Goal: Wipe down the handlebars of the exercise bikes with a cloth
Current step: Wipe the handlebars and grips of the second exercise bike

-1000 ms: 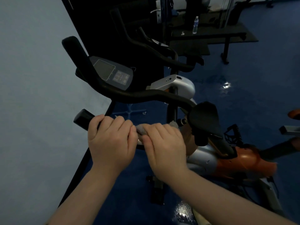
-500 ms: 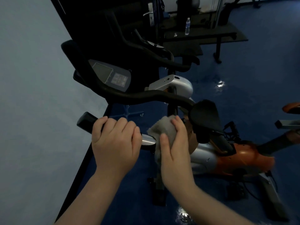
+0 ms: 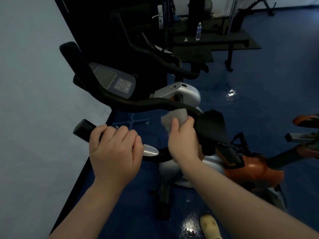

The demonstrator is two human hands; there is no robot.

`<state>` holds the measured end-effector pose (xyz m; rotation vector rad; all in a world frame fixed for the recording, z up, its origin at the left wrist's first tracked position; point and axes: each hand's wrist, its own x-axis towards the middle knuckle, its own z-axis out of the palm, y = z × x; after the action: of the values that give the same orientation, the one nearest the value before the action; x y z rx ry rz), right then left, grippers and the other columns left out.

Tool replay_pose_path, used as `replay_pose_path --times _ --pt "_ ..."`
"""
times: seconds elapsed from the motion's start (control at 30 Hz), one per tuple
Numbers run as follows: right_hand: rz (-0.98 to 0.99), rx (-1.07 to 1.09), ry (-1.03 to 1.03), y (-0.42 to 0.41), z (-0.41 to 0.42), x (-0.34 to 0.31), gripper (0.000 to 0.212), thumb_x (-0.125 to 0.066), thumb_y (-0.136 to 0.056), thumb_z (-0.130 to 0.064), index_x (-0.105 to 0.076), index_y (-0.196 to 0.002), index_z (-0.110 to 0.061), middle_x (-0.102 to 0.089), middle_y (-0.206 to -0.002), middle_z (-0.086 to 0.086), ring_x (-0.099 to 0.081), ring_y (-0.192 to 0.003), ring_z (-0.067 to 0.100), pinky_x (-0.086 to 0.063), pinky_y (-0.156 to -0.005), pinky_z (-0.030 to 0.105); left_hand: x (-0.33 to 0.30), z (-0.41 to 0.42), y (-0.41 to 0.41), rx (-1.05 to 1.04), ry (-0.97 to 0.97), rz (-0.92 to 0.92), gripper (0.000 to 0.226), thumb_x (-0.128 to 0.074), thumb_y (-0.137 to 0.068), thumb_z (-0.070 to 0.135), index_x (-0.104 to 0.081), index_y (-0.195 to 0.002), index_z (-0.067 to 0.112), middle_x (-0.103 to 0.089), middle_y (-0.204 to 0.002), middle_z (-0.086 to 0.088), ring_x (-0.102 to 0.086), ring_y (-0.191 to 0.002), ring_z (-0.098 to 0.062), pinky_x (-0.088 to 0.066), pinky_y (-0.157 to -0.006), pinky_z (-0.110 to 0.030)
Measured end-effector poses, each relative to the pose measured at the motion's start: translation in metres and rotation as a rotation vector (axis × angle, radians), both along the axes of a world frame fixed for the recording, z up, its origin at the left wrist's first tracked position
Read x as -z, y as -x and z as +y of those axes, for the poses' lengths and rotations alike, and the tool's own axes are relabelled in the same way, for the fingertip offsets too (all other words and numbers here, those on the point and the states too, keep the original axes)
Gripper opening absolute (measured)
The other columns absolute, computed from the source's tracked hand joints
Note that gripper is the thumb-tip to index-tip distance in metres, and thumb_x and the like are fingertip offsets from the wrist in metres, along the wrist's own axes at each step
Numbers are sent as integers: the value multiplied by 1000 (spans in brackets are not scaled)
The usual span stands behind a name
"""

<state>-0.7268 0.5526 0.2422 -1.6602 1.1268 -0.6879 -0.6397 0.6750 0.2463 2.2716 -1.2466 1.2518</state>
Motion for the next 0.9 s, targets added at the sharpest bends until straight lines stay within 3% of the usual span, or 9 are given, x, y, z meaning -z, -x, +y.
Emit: replay_pose_path --times 0.07,0.17,0.27,0.37,0.43,0.57,0.7,0.8,0.9 --pt "-30 24 -46 -3 -8 1 36 -38 -99 -38 -41 -126 -13 -60 -119 7 -57 -104 18 -39 -73 20 0 1 -1 -5 -2 -8 35 -37 -94 23 -54 -64 16 -51 -58 2 -47 -60 -21 -33 -89 -36" --pt "-80 -49 6 14 20 8 48 -39 -99 -37 -29 -142 -20 -42 -141 2 -38 -110 0 -22 -80 -7 1 1 0 -7 4 -8 35 -37 -94 23 -54 -65 16 -52 -58 1 -47 -60 -21 -33 -89 -36" --pt "-49 -185 246 23 33 19 51 -29 -99 -41 -26 -147 -22 -20 -154 -7 -14 -137 2 -14 -109 17 1 1 -1 -7 9 -5 34 -37 -94 23 -55 -66 16 -52 -59 1 -46 -61 -21 -33 -90 -36" --pt "-130 -227 341 27 20 18 41 -28 -102 -28 -63 -118 -16 -47 -138 -5 -21 -141 7 -17 -117 36 1 1 1 -15 -11 17 35 -36 -95 24 -56 -67 16 -52 -61 2 -45 -63 -20 -33 -91 -36" --pt "-179 -264 368 32 30 18 39 -29 -102 -25 -67 -106 -16 -56 -121 -4 -35 -134 12 -24 -114 43 -1 3 2 -17 -36 42 36 -35 -96 24 -58 -68 16 -54 -62 2 -47 -63 -20 -33 -92 -35" --pt "-49 -296 541 32 65 15 38 -31 -98 -28 -53 -129 -24 -56 -121 -7 -46 -120 10 -32 -109 41 -8 8 5 159 65 201 25 -43 -92 16 -65 -81 16 -67 -83 4 -60 -82 -15 -27 -102 -29" --pt "111 -540 722 26 37 -6 42 -36 -99 -39 -46 -138 -26 -63 -117 -11 -60 -95 9 -46 -78 25 -19 23 13 331 280 369 28 -39 -94 11 -66 -101 7 -62 -118 -2 -53 -118 -18 -32 -107 -33" --pt "191 -550 788 30 36 -8 45 -26 -100 -43 -48 -136 -26 -65 -109 -8 -60 -84 13 -43 -75 28 -20 41 14 243 377 465 33 -36 -96 13 -59 -119 9 -52 -134 0 -42 -132 -15 -33 -111 -37" --pt "232 -498 747 7 55 -18 51 -11 -97 -46 -51 -125 -33 -64 -107 -10 -62 -83 15 -44 -71 31 -23 50 16 262 459 653 38 -34 -98 19 -49 -133 17 -47 -142 5 -40 -135 -10 -31 -112 -24"
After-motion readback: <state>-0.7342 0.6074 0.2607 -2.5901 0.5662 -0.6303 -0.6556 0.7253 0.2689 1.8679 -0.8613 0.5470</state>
